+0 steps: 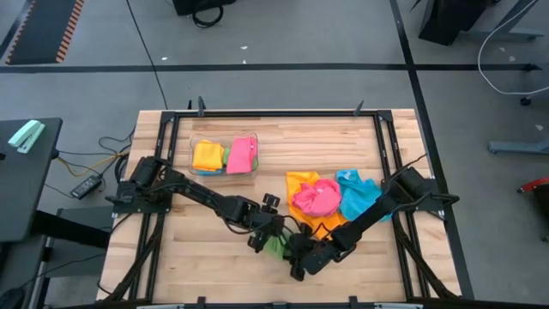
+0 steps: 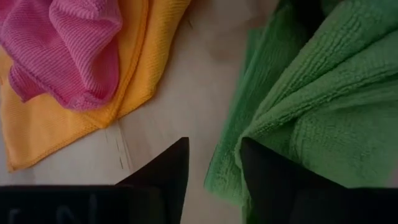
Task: Fold microfiber towels
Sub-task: Fold the green microfiber towel
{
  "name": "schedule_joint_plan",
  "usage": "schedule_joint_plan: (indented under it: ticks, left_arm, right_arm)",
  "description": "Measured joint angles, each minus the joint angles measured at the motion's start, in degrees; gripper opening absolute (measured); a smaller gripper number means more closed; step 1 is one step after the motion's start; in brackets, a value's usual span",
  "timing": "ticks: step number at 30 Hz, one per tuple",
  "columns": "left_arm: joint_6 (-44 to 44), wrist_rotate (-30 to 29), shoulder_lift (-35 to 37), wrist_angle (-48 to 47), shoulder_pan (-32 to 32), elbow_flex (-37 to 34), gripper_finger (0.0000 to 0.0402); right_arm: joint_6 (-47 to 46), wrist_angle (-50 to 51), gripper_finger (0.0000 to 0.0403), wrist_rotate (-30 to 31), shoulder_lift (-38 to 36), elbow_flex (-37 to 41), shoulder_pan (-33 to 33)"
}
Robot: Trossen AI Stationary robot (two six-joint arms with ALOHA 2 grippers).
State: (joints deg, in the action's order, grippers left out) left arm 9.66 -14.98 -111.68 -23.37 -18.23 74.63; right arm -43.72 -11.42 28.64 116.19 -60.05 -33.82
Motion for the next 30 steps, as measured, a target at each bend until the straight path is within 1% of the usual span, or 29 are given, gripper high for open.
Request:
schedule_joint_plan:
  ticks: [7, 10, 13, 17, 20, 22, 26, 28, 30]
  left_arm:
    - [-1.0, 0.0, -0.8, 0.3, 0.1, -0.1, 0.0131]
    - [-1.6, 0.0, -1.5, 2.0, 0.0, 0.0, 0.0122]
    - [-1.6, -0.1, -1.8, 2.6, -0.3, -0.1, 0.0114]
    - [-1.5, 0.0, -2.5, 4.4, -0.3, -0.1, 0.0106]
    - [-1.3, 0.0, -3.0, 5.9, -0.1, 0.0, 0.0101]
    - [-1.3, 0.0, -3.2, 6.4, 0.1, 0.0, 0.0098]
    - [-1.3, 0.0, -3.5, 6.3, 0.1, 0.0, 0.0094]
    - [-1.4, 0.0, -3.7, 6.4, 0.1, 0.0, 0.0094]
    - [-1.4, 0.0, -3.8, 6.0, 0.1, -0.1, 0.0094]
  right_arm:
    - [-6.7, 2.8, 0.0192, -1.5, -2.4, 0.0, 0.1]
    - [-7.1, 4.0, 0.0192, -2.6, -2.5, 0.0, 0.1]
    - [-8.1, 6.7, 0.0192, -5.0, -3.1, 0.0, 0.2]
    - [-8.5, 11.0, 0.0192, -6.6, -6.4, 0.0, 0.2]
    - [-6.0, 11.9, 0.0192, -6.4, -8.9, 0.0, -0.2]
    - [-3.7, 11.6, 0.0192, -4.4, -9.9, 0.0, -0.9]
    - [0.3, 8.6, 0.0192, 4.6, -9.4, -0.1, -2.0]
    - [1.4, 6.8, 0.0192, 6.7, -8.4, -0.1, -2.1]
    - [1.8, 5.3, 0.0192, 7.2, -7.1, -0.1, -2.0]
